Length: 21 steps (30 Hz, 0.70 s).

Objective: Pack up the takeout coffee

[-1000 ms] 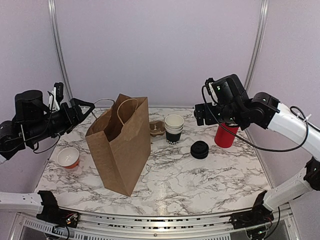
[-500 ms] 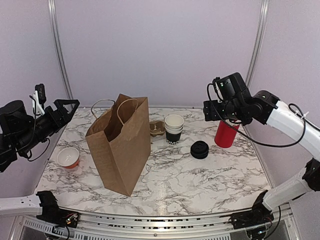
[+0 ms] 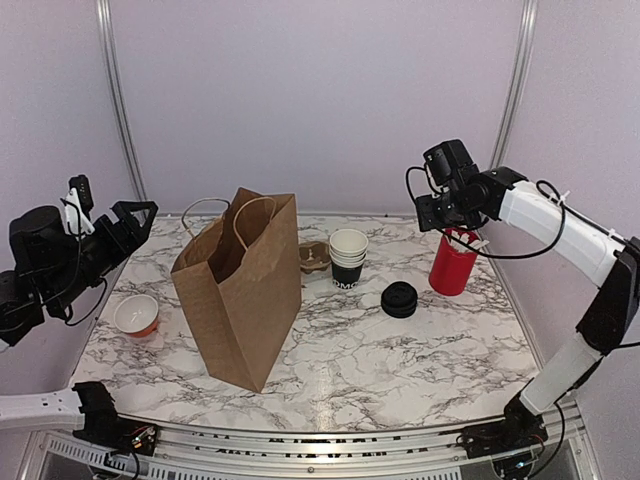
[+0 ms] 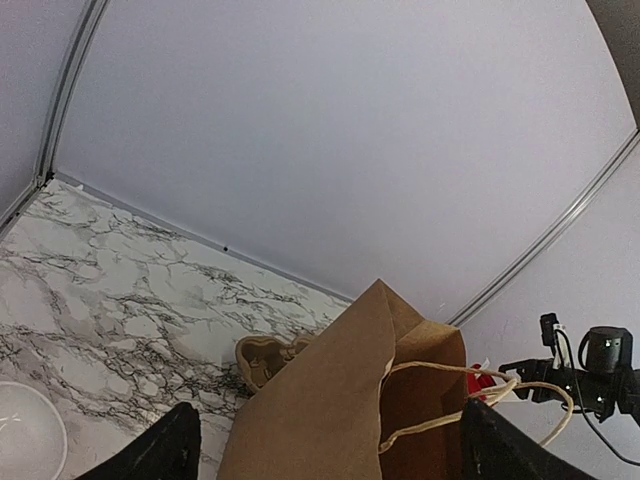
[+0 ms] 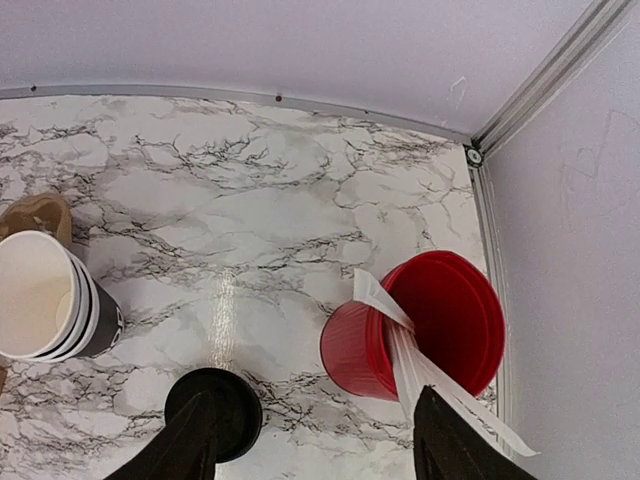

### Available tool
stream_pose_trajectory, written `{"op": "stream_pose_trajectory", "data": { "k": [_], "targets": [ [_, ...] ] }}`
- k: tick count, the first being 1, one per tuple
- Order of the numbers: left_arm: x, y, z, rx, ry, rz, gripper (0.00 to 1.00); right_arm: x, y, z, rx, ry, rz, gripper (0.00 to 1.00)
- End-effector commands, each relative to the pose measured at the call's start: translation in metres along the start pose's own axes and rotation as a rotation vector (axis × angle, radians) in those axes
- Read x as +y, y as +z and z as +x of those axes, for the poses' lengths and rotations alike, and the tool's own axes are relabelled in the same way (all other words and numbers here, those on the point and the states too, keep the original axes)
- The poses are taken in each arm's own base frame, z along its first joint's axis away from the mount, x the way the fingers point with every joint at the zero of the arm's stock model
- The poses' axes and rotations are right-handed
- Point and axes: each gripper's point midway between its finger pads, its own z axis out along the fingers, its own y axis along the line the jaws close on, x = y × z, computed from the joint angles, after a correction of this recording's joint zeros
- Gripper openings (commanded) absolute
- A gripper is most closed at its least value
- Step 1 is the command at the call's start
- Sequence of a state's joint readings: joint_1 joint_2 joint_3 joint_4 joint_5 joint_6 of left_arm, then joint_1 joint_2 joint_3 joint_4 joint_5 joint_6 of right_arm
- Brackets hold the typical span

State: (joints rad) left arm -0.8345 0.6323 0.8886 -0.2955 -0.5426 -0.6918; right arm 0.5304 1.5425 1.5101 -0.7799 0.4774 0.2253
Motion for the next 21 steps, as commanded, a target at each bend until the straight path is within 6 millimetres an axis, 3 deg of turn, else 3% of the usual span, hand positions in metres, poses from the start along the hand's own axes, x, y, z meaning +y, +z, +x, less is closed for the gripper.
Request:
{"op": "stream_pose_trajectory", "data": {
  "k": [1, 9, 21],
  "targets": [
    [-0.004, 0.006, -0.001, -0.010, -0.016, -0.004, 0.91, -0.010, 0.019, -0.023, -0.014, -0.034, 0.036, 0.61],
    [-0.004, -0.003, -0.014, -0.041, -0.015, -0.004, 0.91, -0.015, 0.065, -0.021, 0.049, -0.095, 0.136, 0.54],
    [-0.002, -0.005, -0.013, -0.034, -0.025, -0.008, 0.91, -0.033, 0.084, -0.009, 0.073, -0.130, 0.290, 0.49]
  ]
}}
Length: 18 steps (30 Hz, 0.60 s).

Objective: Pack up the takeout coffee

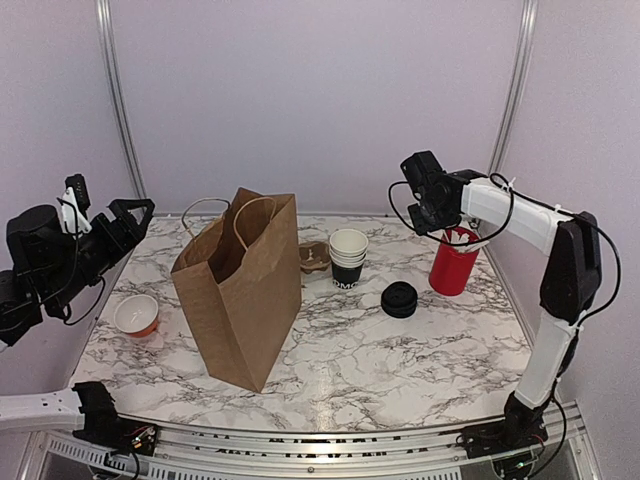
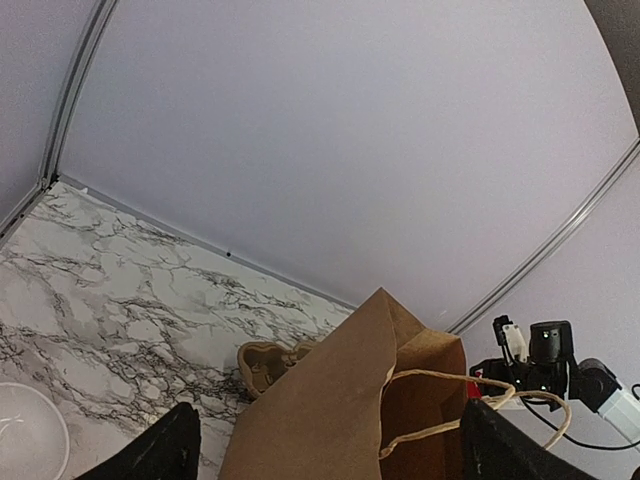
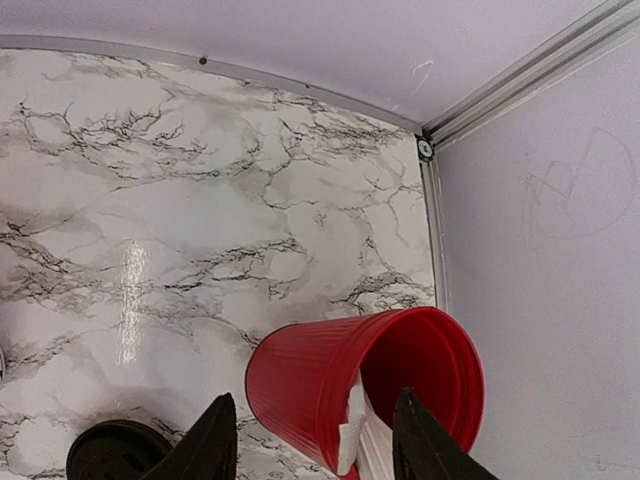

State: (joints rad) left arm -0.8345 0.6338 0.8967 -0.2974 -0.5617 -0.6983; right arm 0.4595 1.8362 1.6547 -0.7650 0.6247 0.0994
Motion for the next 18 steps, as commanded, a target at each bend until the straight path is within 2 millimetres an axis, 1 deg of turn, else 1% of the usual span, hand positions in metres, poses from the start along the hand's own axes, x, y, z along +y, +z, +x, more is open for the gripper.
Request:
{"op": "stream_pose_trajectory", "data": {
  "k": [1, 3, 7, 14, 18],
  "targets": [
    [-0.0032, -0.0032, -0.0085, -0.017, -0.015, 0.003, 0.91, -0.0180, 0.0012, -0.0082, -0.026, 0.028, 0.082, 0.48],
    [-0.0051, -0.0021, -0.0087, -0.015, -0.015, 0.006, 0.91, -0.0192, 0.0034, -0.0062, -0.024, 0.030, 0.086, 0.45],
    [-0.0078, -0.0002, -0.0085, -0.009, -0.010, 0.008, 0.91, -0.0203, 0.0048, -0.0029, -0.018, 0.031, 0.092, 0.36],
    [-0.0077, 0.0013, -0.0051, 0.001, -0.016, 0.008, 0.91, -0.0226, 0.0041, 0.0011, -0.018, 0.034, 0.097, 0.23],
    [-0.0081, 0.0016, -0.0048, 0.003, -0.019, 0.010, 0.91, -0.0252, 0.0016, -0.0020, -0.027, 0.037, 0.103, 0.10]
  ]
}}
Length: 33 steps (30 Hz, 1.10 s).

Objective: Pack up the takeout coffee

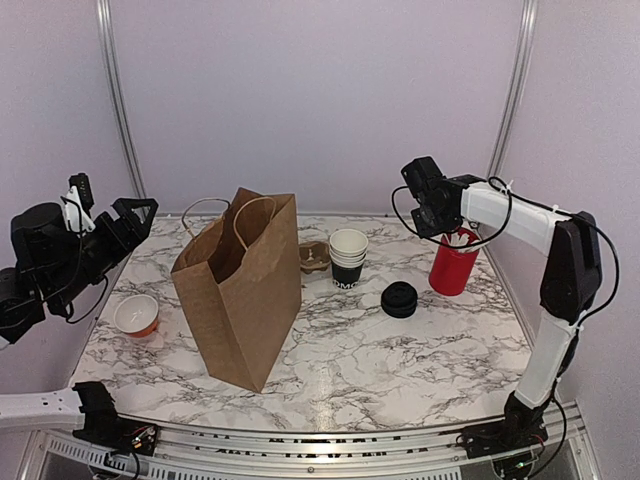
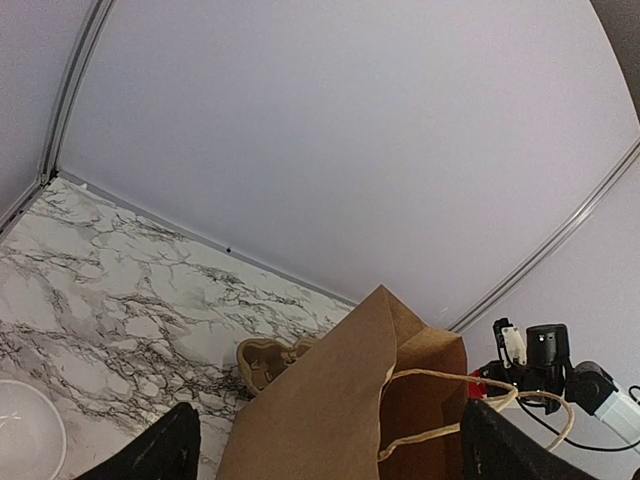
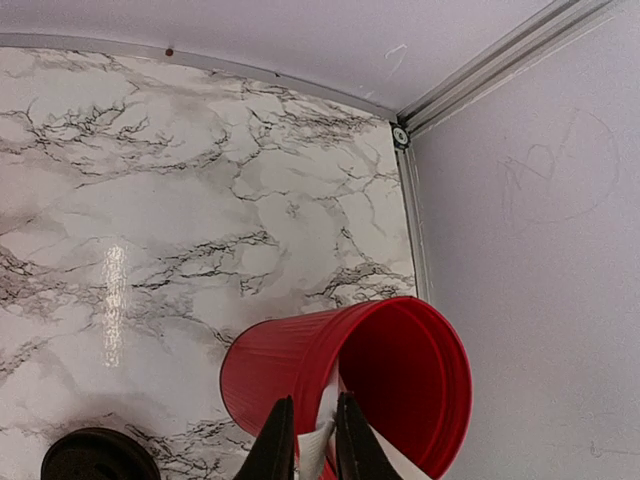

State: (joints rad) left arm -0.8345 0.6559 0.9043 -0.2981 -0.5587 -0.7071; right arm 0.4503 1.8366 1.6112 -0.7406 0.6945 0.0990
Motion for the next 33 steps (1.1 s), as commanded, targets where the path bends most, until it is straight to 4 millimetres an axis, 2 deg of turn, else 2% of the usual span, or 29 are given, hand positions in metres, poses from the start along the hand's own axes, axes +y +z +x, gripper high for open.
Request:
{"op": "stream_pose_trajectory", "data": {
  "k": [1, 4, 18, 24, 26, 33],
  "targets": [
    [-0.007, -0.003, -0.008, -0.010, -0.021, 0.018, 0.91, -0.017, -0.009, -0.014, -0.045, 0.049, 0.026, 0.08],
    [-0.006, -0.003, -0.008, -0.008, -0.022, 0.016, 0.91, -0.023, -0.018, -0.022, -0.069, 0.066, 0.024, 0.00],
    [-0.008, 0.003, -0.001, 0.010, -0.021, 0.012, 0.91, -0.054, -0.077, -0.057, -0.193, 0.124, 0.008, 0.00],
    [-0.007, 0.005, 0.001, 0.012, -0.018, 0.006, 0.91, -0.058, -0.126, -0.079, -0.304, 0.153, -0.046, 0.00],
    [-0.006, 0.005, 0.001, 0.010, -0.019, 0.002, 0.91, -0.064, -0.154, -0.094, -0.374, 0.178, -0.066, 0.00],
    [-0.005, 0.007, 0.003, 0.013, -0.015, -0.008, 0.91, -0.077, -0.226, -0.116, -0.540, 0.249, -0.193, 0.00]
  ]
}}
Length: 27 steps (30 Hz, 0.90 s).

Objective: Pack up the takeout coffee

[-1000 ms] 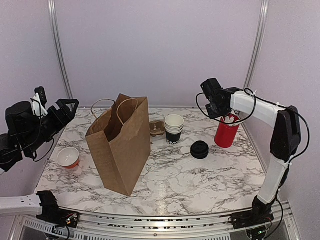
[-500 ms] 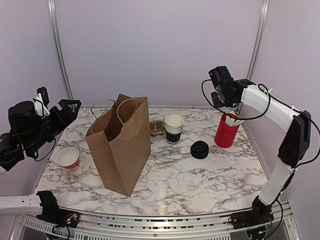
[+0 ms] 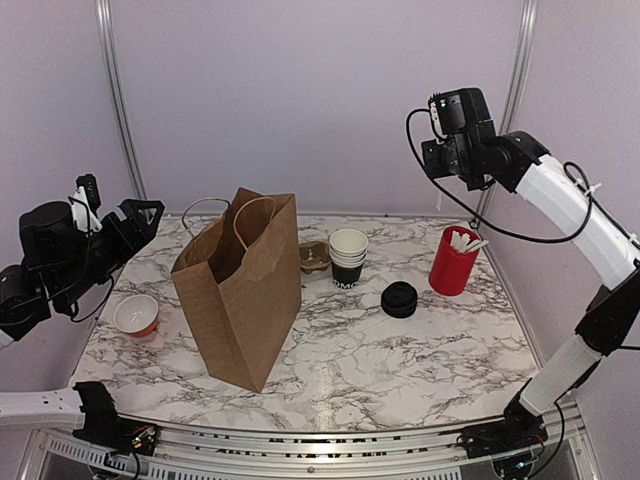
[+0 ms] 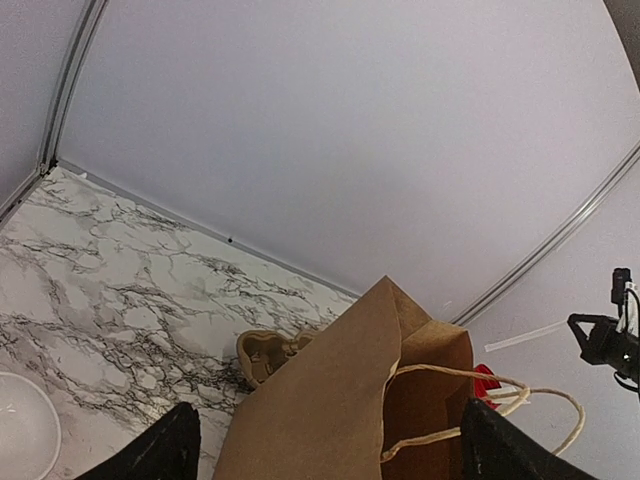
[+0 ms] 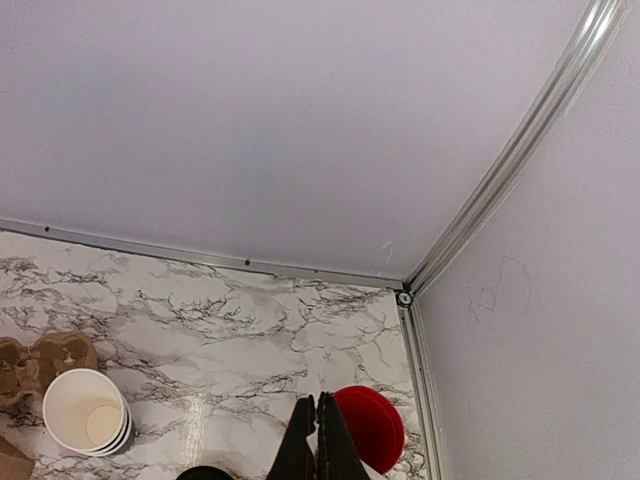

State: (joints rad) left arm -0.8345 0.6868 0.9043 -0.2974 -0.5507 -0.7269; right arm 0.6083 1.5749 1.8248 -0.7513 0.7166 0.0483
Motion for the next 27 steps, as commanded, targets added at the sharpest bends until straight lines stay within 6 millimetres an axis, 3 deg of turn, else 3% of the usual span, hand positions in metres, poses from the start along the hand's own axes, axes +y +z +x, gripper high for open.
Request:
{"op": "stream_pose_trajectory", "data": {
  "k": [1, 7, 12, 15, 22, 27],
  "targets": [
    [-0.005, 0.001, -0.005, -0.010, -0.010, 0.003, 0.91, -0.015, -0.049, -0.048, -0.152, 0.104, -0.084, 0.00],
    [-0.005, 0.004, -0.003, -0.004, -0.013, -0.003, 0.91, -0.015, -0.118, -0.094, -0.377, 0.255, -0.389, 0.00],
    [-0.007, 0.008, 0.001, 0.008, -0.015, -0.001, 0.91, 0.000, -0.182, -0.113, -0.551, 0.340, -0.732, 0.00],
    [-0.008, 0.008, 0.002, 0.013, -0.016, 0.004, 0.91, 0.024, -0.206, -0.118, -0.572, 0.336, -0.941, 0.00],
    [-0.006, 0.008, 0.005, 0.016, -0.025, 0.002, 0.91, 0.078, -0.223, -0.118, -0.503, 0.351, -1.283, 0.00],
    [-0.003, 0.006, 0.005, 0.014, -0.031, 0.002, 0.91, 0.120, -0.210, -0.111, -0.382, 0.333, -1.422, 0.00]
  ]
}}
